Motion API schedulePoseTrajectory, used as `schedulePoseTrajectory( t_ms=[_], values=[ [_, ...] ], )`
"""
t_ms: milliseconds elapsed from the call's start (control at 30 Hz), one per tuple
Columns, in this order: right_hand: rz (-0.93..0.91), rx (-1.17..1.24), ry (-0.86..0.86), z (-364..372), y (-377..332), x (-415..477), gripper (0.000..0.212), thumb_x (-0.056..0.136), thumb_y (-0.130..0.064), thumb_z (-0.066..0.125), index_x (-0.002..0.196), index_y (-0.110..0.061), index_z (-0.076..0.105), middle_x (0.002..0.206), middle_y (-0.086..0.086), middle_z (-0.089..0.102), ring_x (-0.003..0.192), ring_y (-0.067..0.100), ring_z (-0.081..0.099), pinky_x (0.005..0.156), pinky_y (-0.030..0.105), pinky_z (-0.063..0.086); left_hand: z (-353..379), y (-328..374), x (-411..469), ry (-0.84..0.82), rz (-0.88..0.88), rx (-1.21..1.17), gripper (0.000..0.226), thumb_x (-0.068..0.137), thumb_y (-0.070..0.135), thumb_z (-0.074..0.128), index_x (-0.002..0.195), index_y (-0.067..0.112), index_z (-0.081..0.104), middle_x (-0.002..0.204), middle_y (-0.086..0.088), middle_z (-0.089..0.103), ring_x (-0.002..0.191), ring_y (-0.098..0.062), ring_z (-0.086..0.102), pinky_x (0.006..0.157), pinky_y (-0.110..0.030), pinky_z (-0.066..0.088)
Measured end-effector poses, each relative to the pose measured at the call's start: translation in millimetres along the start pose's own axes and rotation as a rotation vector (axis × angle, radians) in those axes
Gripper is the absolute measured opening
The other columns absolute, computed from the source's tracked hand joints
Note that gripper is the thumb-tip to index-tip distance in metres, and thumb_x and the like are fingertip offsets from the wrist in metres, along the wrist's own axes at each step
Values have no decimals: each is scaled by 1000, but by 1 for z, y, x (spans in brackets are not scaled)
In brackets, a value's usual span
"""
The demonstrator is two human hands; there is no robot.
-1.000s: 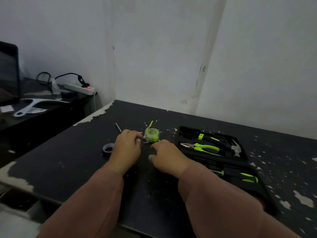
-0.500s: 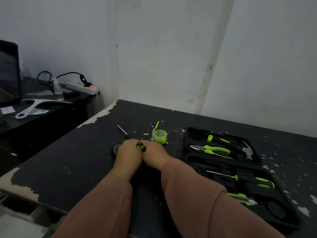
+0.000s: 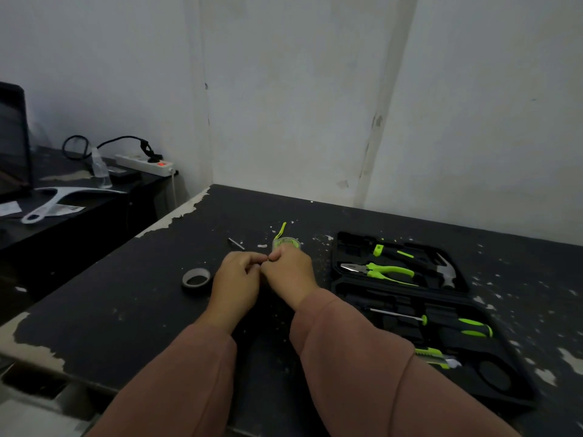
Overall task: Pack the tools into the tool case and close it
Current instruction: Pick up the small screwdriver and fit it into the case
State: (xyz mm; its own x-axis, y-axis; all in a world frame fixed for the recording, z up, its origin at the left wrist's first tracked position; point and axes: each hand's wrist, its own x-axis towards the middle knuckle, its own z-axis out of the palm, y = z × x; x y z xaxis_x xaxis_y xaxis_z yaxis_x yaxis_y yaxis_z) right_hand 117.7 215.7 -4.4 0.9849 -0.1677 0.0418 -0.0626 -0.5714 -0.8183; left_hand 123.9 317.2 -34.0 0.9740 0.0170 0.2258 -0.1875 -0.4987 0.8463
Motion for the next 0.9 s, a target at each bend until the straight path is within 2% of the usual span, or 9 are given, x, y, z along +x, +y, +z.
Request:
schedulePoseTrajectory(
  t_ms=[100, 133, 267, 367, 467, 600, 733, 800, 900],
  values=[
    [7, 94, 71, -13, 1, -2, 3, 71, -15, 58, 71, -17, 57, 93, 12, 69, 88, 27, 65, 72, 31, 52, 3, 6, -4, 35, 38, -35, 26, 89, 8, 54, 111, 20, 63, 114, 1, 52, 96, -9, 56, 88, -23, 40],
    [9, 125, 86, -17, 1, -4, 9, 69, -16, 58, 64, -20, 52, 89, 13, 70, 85, 29, 67, 76, 37, 55, 4, 8, -5, 57, 16, -79, 24, 89, 11, 55, 110, 20, 61, 113, 1, 52, 93, -9, 55, 88, -24, 41],
    [-21, 155, 123, -39, 10, -19, 7, 63, -21, 58, 67, -16, 55, 80, 13, 70, 78, 30, 67, 76, 46, 56, 13, 16, -12, 44, -145, -327, 9, 86, 29, 59, 88, 20, 59, 96, -4, 66, 93, -23, 65, 89, -47, 51],
    [-104, 147, 181, -54, 18, -37, 9, 68, -17, 63, 71, -12, 58, 79, 8, 66, 73, 19, 62, 67, 34, 53, 23, 29, -17, 9, -141, -430, 17, 86, 30, 60, 81, 14, 62, 89, -8, 69, 88, -24, 67, 79, -40, 55],
    [-240, 80, 254, -67, 26, -54, 9, 73, -13, 62, 71, -14, 54, 81, -1, 54, 65, 3, 46, 55, 11, 33, 35, 48, -24, -50, -114, -599, 16, 87, 24, 61, 89, 8, 61, 103, -15, 65, 87, -23, 66, 68, -25, 50],
    [-393, 21, 347, -80, 40, -67, 11, 77, -11, 63, 72, -13, 53, 77, -10, 41, 65, -2, 45, 60, 7, 35, 51, 73, -29, -137, -94, -720, 17, 84, 20, 66, 97, 12, 59, 105, -14, 62, 82, -21, 61, 70, -32, 51],
    [-473, -77, 308, -107, 57, -69, 4, 80, -13, 63, 82, -13, 60, 85, -4, 49, 73, 6, 47, 63, 10, 35, 68, 96, -25, -227, -128, -873, 14, 84, 0, 59, 91, 11, 55, 81, -6, 62, 67, -11, 61, 63, -24, 48],
    [-491, -153, 279, -124, 68, -67, 5, 80, -13, 63, 85, -13, 64, 87, -4, 52, 78, 3, 46, 66, 11, 35, 74, 100, -20, -280, -136, -864, 15, 84, -4, 57, 89, 9, 56, 74, -5, 62, 58, -8, 61, 56, -20, 49],
    [-439, -252, 314, -154, 85, -60, 14, 81, -11, 61, 93, -11, 66, 97, 2, 59, 90, 11, 54, 77, 10, 34, 84, 101, -11, -370, -155, -850, 14, 84, -7, 54, 86, 6, 59, 74, -11, 60, 56, -14, 60, 54, -25, 51]
  ],
)
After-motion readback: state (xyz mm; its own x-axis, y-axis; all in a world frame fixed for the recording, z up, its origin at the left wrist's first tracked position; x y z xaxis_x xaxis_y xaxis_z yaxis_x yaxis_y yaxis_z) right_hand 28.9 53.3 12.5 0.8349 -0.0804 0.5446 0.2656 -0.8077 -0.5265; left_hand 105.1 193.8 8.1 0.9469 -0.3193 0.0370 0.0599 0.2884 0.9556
